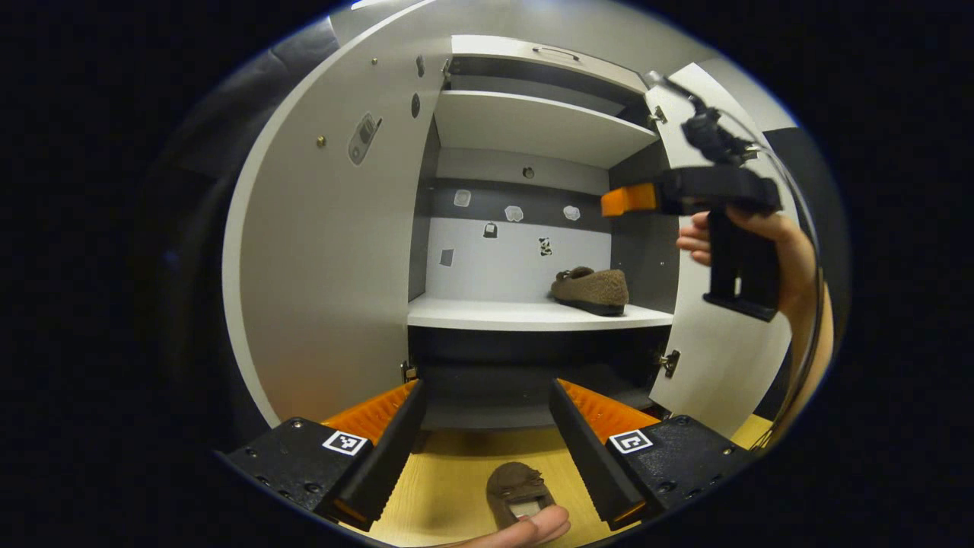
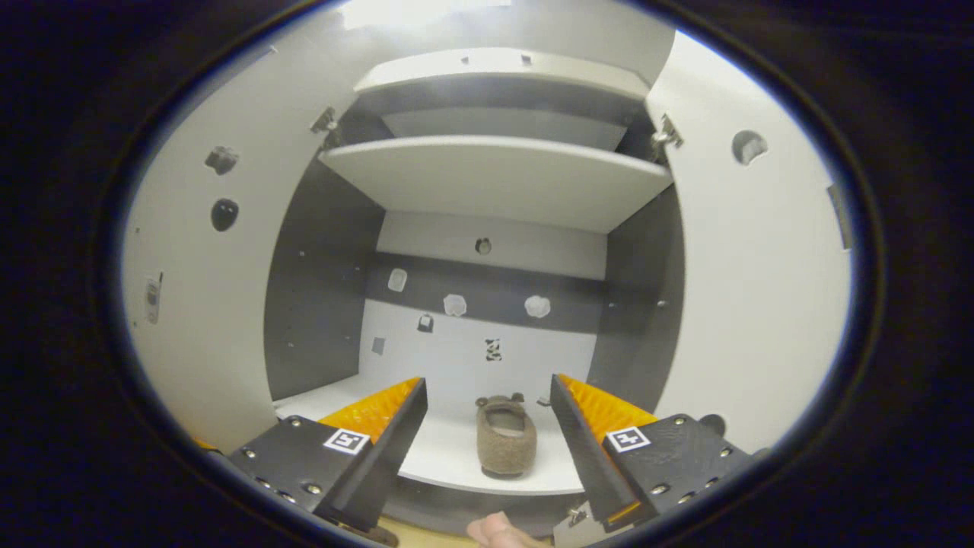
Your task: Grab one shoe with the right hand and put it into the shoe cabinet, grab the other shoe with the left hand and put it into the shoe cabinet; then close the right door with the right hand and the left door with the left hand.
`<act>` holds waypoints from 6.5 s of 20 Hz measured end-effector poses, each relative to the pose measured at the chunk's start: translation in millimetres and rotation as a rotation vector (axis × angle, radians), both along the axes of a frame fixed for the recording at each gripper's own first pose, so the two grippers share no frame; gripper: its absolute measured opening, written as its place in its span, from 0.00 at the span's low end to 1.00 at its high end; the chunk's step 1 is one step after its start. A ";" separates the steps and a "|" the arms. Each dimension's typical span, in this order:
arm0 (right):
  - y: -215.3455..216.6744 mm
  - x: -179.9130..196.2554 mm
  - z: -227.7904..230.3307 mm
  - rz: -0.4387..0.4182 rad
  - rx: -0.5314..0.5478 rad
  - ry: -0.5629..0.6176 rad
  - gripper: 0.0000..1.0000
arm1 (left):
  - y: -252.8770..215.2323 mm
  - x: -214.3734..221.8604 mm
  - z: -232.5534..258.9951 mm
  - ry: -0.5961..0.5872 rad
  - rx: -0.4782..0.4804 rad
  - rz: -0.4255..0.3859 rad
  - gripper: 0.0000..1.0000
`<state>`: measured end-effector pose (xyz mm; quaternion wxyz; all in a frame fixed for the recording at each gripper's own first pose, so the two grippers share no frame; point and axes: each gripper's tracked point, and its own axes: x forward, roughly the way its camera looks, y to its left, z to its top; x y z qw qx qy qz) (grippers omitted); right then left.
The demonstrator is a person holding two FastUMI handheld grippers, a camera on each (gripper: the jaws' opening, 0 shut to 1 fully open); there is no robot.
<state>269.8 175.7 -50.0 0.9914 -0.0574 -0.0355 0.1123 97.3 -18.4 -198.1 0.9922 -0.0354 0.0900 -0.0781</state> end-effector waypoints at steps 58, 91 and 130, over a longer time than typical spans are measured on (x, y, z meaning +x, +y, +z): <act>-107.8 -159.9 -149.2 -0.066 0.056 0.096 0.98 | -38.3 42.9 4.3 0.114 0.053 -0.024 0.00; -110.4 -200.9 -151.2 0.041 0.138 0.118 0.98 | -59.2 244.0 98.3 -0.055 -0.059 0.080 0.95; -381.7 -114.5 -2.9 -0.218 0.090 0.132 0.97 | -20.1 -151.3 117.4 -0.164 -0.063 -0.075 0.93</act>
